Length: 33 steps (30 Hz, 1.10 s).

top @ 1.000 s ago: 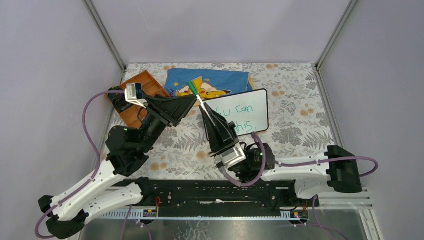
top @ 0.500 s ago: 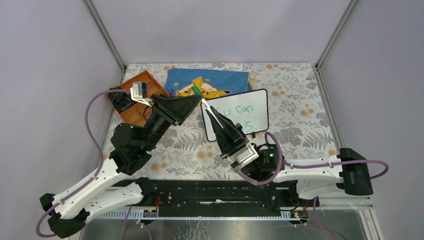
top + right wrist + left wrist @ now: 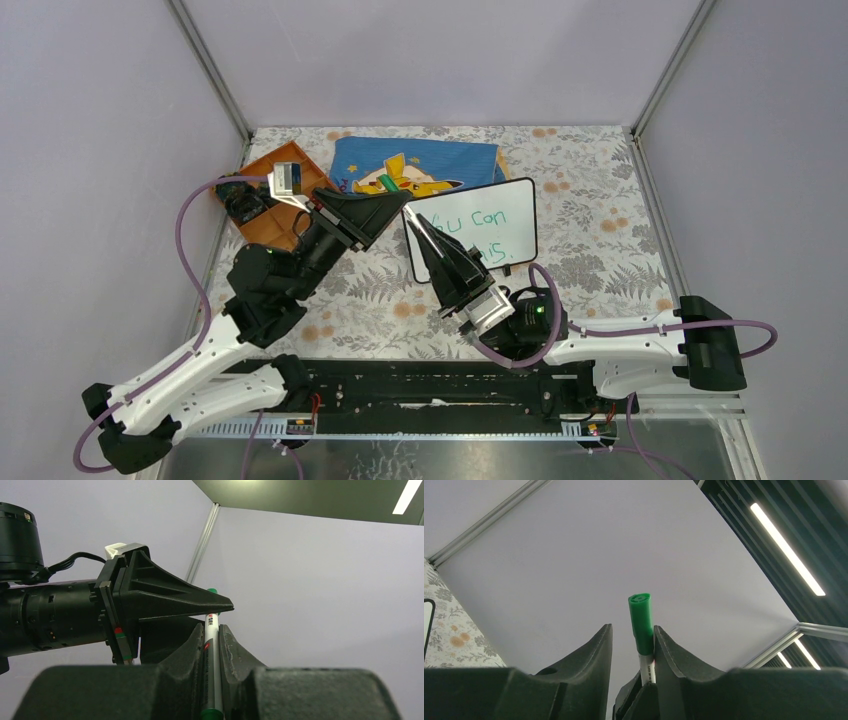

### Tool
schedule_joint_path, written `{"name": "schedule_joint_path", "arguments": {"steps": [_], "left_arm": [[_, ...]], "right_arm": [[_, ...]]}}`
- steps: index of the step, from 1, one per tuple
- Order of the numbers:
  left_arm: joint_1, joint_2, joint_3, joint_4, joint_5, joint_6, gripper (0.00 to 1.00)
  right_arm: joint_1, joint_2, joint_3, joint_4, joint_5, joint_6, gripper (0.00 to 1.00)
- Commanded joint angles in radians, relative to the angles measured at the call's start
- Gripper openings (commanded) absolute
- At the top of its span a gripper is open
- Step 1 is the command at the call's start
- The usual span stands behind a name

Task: Write a sentence on the whiteboard
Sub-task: Place the whiteboard marker at the center of the board.

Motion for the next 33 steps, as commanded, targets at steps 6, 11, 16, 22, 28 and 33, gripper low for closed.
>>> {"name": "schedule_joint_path", "arguments": {"steps": [6, 11, 16, 22, 28, 33], "left_arm": [[-0.005, -0.008, -0.008, 0.043, 0.032, -0.005, 0.42], [-0.004, -0.012, -0.022, 0.052, 0.038, -0.011, 0.27], [-0.005, -0.022, -0.025, 0.04, 0.025, -0.001, 0.05], [-0.004, -0.039, -0.028, 0.001, -0.01, 0.015, 0.0], [-0.004, -0.062, -0.027, -0.043, -0.069, 0.043, 0.0], [-0.004, -0.087, 0.013, -0.157, -0.147, 0.131, 0.0]], "right_arm": [[-0.002, -0.003, 0.015, 0.05, 0.031, -0.006, 0.0], [-0.002, 0.002, 0.016, 0.043, 0.036, -0.006, 0.0], [-0.002, -0.008, 0.0, 0.036, 0.032, -0.003, 0.0], [0.001, -0.081, -0.042, -0.094, 0.015, 0.077, 0.24], [0.007, -0.179, -0.047, -0.374, 0.009, 0.215, 0.64], [0.01, -0.301, -0.032, -0.69, -0.036, 0.398, 0.99]]}}
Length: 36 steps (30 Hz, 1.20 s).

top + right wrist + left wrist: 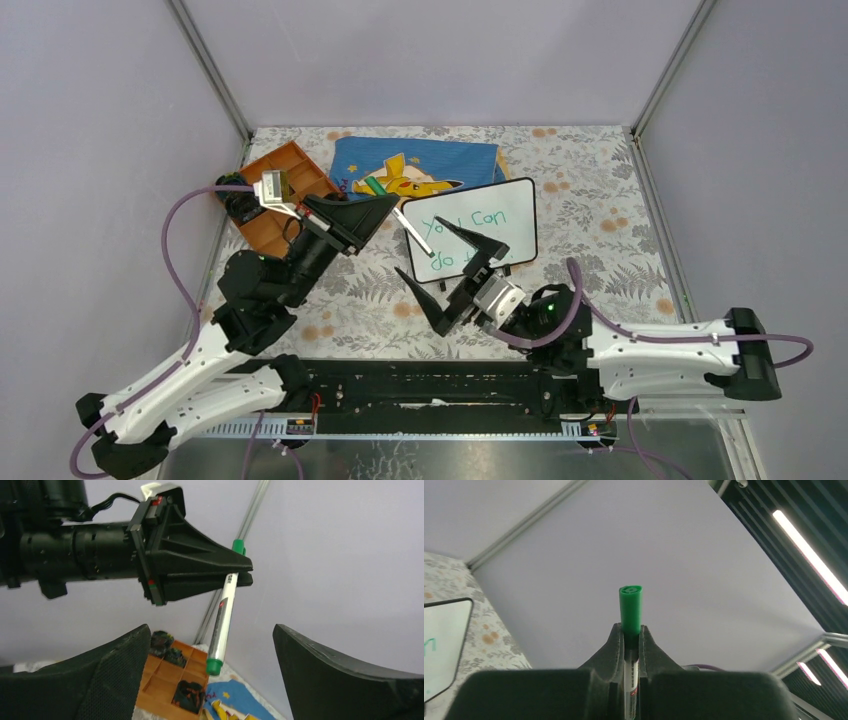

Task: Write a sentence on the whiteboard
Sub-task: Place the whiteboard marker at the center of the board.

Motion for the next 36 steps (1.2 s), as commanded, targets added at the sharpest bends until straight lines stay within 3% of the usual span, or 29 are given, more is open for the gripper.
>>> {"name": "schedule_joint_path", "arguments": {"steps": [1, 8, 13, 16, 19, 25, 36], "left_arm": [[-0.003, -0.03, 0.055, -0.141, -0.108, 0.134, 0.0], [-0.003, -0.016, 0.184, -0.625, -0.299, 0.324, 0.0], [-0.003, 0.077, 0.206, -0.964, -0.394, 0.309, 0.0], [0.001, 0.173, 0.172, -1.059, -0.385, 0.278, 0.0], [0.044, 0.234, 0.089, -1.038, -0.341, 0.246, 0.0], [0.209, 0.37, -0.089, -0.877, -0.099, 0.242, 0.0], [0.232, 0.641, -0.159, -0.736, -0.038, 0.243, 0.01]], "right_arm": [[0.008, -0.127, 0.029, -0.32, -0.047, 0.22, 1.0], [0.008, -0.271, 0.049, -0.715, 0.03, 0.417, 1.0], [0.007, -0.309, -0.009, -0.828, 0.223, 0.51, 1.0], [0.007, -0.33, -0.056, -0.84, 0.317, 0.573, 1.0], [0.006, -0.34, -0.074, -0.849, 0.401, 0.625, 1.0], [0.007, -0.35, -0.085, -0.894, 0.508, 0.694, 1.0], [0.007, -0.397, -0.114, -0.923, 0.523, 0.73, 1.0]]}}
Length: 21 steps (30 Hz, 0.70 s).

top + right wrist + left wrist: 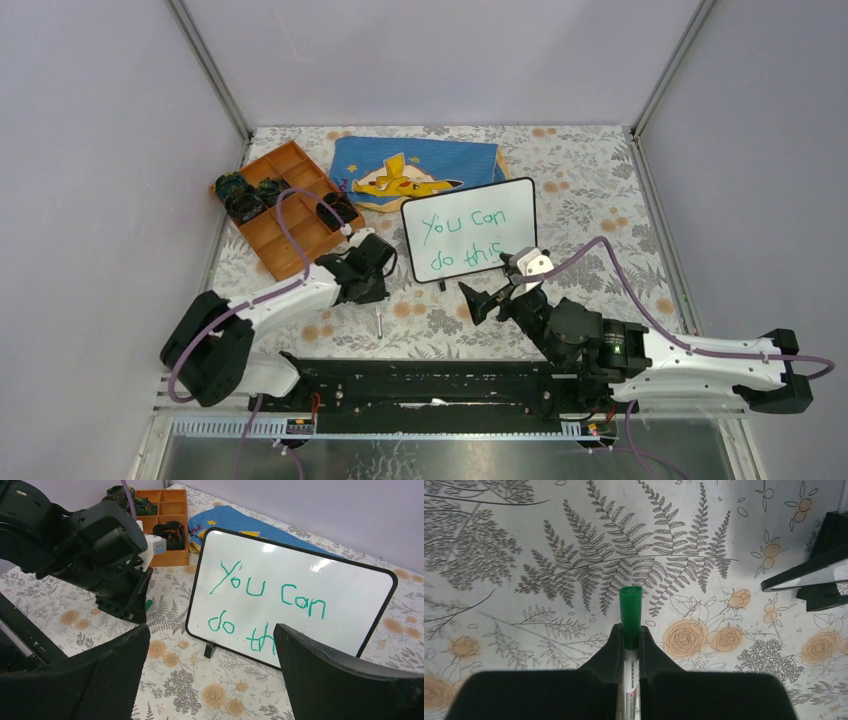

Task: Write a sentence on the whiteboard
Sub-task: Place the whiteboard marker at the center of the board.

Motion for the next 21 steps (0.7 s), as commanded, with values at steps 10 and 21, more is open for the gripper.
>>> {"name": "schedule_joint_path", "arguments": {"steps": [10, 21], "left_arm": [[0.009, 0.107, -0.026, 0.149, 0.043, 0.007, 0.04], [0.012, 0.143, -0.062, 0.197, 0.067, 0.013, 0.07]], "right_arm": [[0.003, -0.056, -0.011, -0.017, 0.052, 0.03, 1.0], [0.004, -0.051, -0.02, -0.032, 0.044, 0.073, 1.0]]}}
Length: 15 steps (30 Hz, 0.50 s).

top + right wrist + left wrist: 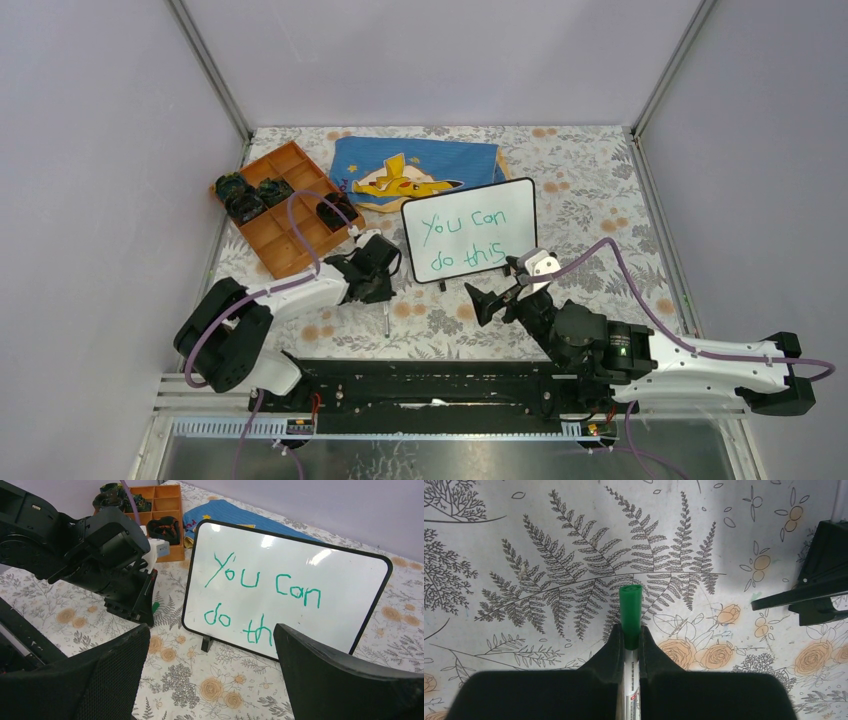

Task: Write a sentence on the whiteboard
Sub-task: Place the whiteboard marker at the center of the board.

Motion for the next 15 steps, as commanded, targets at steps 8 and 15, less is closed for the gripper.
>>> {"name": "schedule_joint_path", "arguments": {"steps": [8, 15], "left_arm": [[0.006, 0.003, -0.045, 0.038, -0.007, 0.009, 0.37], [0.006, -0.054, -0.041, 0.005, -0.018, 0.011, 0.59]], "right_arm": [[0.004, -0.002, 0.014, 0.0, 0.022, 0.037, 1.0], [0.004, -0.001, 0.033, -0.017, 0.032, 0.024, 1.0]]}}
